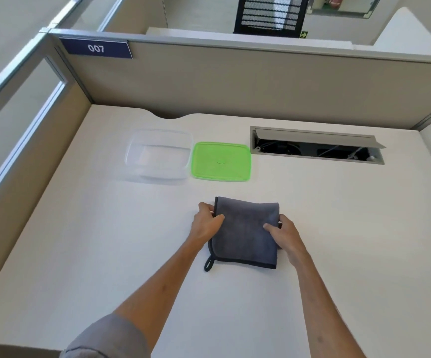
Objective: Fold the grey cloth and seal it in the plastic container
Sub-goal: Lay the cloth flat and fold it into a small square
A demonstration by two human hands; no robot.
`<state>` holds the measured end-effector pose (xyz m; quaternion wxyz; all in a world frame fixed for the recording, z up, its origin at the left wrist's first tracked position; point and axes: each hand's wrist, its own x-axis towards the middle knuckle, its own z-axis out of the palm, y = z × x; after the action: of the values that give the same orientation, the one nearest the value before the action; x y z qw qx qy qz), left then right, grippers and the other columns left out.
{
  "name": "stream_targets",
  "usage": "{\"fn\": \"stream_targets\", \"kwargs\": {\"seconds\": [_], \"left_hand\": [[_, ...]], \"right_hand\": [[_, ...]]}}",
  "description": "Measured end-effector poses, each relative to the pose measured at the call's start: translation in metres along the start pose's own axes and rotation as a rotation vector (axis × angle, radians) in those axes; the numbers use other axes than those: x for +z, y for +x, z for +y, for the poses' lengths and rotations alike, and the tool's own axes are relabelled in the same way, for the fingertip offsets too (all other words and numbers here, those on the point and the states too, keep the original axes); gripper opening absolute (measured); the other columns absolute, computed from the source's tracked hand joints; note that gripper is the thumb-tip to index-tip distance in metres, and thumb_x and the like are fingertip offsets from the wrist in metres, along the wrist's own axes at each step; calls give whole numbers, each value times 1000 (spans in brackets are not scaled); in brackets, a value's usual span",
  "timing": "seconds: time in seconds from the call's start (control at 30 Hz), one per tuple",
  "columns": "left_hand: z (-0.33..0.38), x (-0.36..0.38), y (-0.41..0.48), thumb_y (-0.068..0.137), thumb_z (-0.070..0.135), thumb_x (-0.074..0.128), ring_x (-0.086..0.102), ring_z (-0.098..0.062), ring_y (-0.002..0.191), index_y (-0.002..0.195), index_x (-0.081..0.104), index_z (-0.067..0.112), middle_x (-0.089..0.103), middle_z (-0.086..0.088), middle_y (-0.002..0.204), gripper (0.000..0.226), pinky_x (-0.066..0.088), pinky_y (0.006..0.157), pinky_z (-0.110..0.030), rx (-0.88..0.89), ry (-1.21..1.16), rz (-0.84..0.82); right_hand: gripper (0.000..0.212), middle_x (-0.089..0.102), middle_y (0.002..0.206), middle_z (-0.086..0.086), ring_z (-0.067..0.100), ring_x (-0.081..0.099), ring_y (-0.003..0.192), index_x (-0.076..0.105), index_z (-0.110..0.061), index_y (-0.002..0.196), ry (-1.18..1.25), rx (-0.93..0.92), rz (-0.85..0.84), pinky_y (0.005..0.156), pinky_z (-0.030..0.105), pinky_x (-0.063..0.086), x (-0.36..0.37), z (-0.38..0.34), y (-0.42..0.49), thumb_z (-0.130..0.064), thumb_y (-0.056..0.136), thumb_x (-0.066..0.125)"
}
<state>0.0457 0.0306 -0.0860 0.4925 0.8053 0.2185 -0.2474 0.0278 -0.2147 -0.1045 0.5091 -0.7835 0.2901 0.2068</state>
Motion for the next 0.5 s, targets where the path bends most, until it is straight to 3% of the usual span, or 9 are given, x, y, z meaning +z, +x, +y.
{"fn": "stream_targets", "kwargs": {"seconds": [0.1, 0.23, 0.33, 0.43, 0.5], "left_hand": [[-2, 1, 6, 96, 35, 73, 65, -36, 133, 152, 43, 18, 68, -9, 138, 67, 52, 116, -54, 17, 103, 9], [4, -1, 12, 91, 41, 81, 45, -37, 151, 170, 29, 27, 44, -12, 160, 96, 39, 126, -57, 133, 238, 45], [5, -13, 23, 90, 25, 88, 44, -31, 154, 175, 20, 29, 37, -10, 168, 109, 41, 127, -52, 218, 7, -59], [0, -26, 27, 92, 15, 89, 59, -22, 142, 176, 15, 28, 55, -9, 161, 113, 49, 111, -31, 171, -252, -270], [-3, -33, 26, 90, 16, 90, 67, -18, 133, 173, 24, 27, 67, -4, 149, 106, 50, 105, -27, 136, -321, -329]], "right_hand": [[22, 74, 129, 2, 29, 73, 120, 63, -22, 127, 18, -58, -10, 102, 55, 63, 1, 1, -8, -23, 106, 67], [16, 80, 118, -7, 16, 77, 115, 65, -26, 120, 72, -234, -57, 103, 50, 63, -2, -2, -28, -15, 108, 66], [14, 82, 117, -4, 18, 80, 112, 64, -28, 117, 92, -314, -100, 99, 49, 65, -6, -10, -43, -17, 108, 66], [13, 83, 117, -2, 22, 79, 112, 63, -29, 118, 77, -361, -114, 97, 47, 64, -12, -20, -57, -20, 109, 66], [12, 83, 115, -3, 21, 78, 111, 64, -30, 117, 40, -397, -123, 96, 45, 62, -17, -34, -64, -22, 109, 66]]}}
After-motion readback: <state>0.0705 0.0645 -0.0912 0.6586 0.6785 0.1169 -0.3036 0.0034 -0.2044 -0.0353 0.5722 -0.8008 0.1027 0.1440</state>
